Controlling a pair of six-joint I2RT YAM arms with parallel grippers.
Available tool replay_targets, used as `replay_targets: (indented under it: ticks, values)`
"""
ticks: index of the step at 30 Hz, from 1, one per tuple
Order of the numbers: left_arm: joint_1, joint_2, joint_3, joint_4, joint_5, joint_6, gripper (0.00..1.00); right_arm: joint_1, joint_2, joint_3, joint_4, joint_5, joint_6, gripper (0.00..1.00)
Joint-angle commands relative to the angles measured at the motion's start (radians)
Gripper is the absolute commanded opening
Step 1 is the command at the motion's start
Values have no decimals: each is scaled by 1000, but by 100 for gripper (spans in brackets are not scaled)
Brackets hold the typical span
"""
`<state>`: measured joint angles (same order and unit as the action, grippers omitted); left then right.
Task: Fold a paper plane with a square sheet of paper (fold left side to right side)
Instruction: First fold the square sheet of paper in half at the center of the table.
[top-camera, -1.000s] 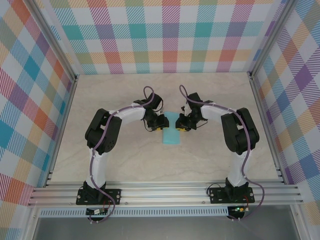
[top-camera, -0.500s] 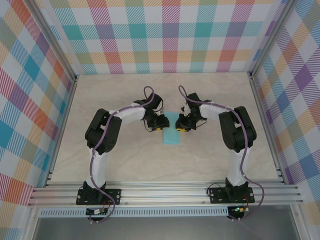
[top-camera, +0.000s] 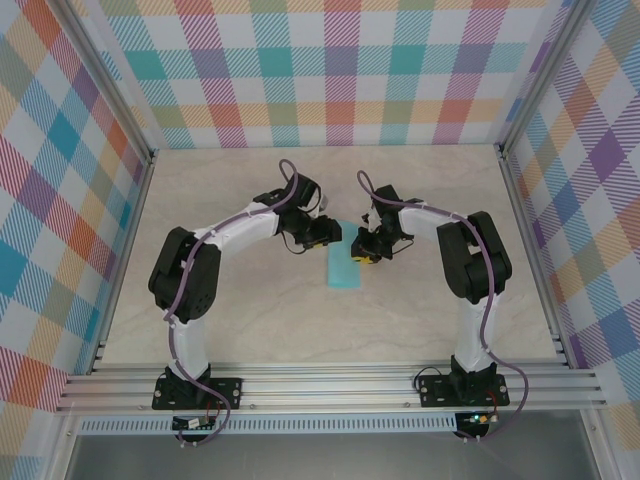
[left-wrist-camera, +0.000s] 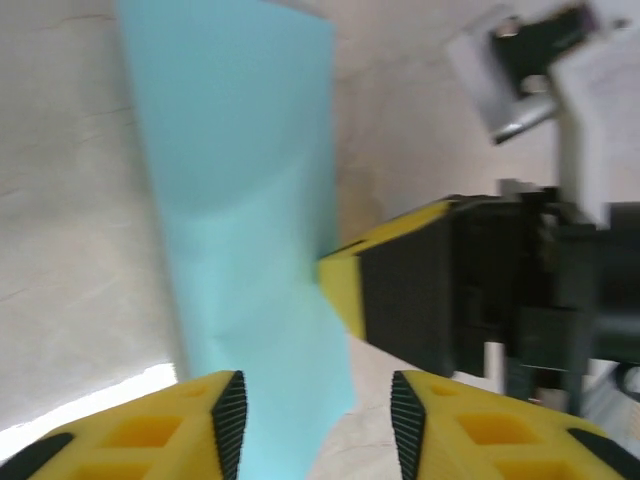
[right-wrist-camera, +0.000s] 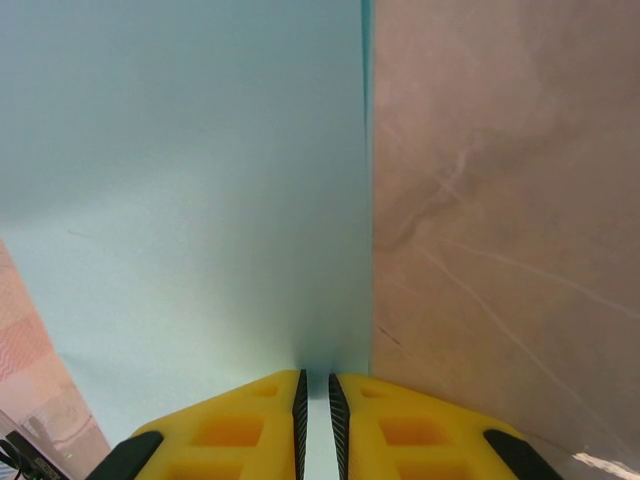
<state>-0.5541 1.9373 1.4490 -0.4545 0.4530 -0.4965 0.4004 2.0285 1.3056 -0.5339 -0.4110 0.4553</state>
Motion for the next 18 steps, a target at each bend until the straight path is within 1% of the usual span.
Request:
replay_targets:
  ticks: [1, 4, 6, 18]
  values:
    - [-4, 37, -19, 46, 96, -30, 38, 9, 64, -10, -25, 37, -18, 16]
    - [-10, 85, -7, 57, 124, -42, 34, 9, 64, -9, -27, 37, -17, 17]
    - [-10, 106, -6, 62, 123, -45, 33, 9, 64, -9, -28, 37, -17, 16]
    - [-1, 180, -24, -2, -6, -3, 31, 11, 73, 1, -47, 48, -21, 16]
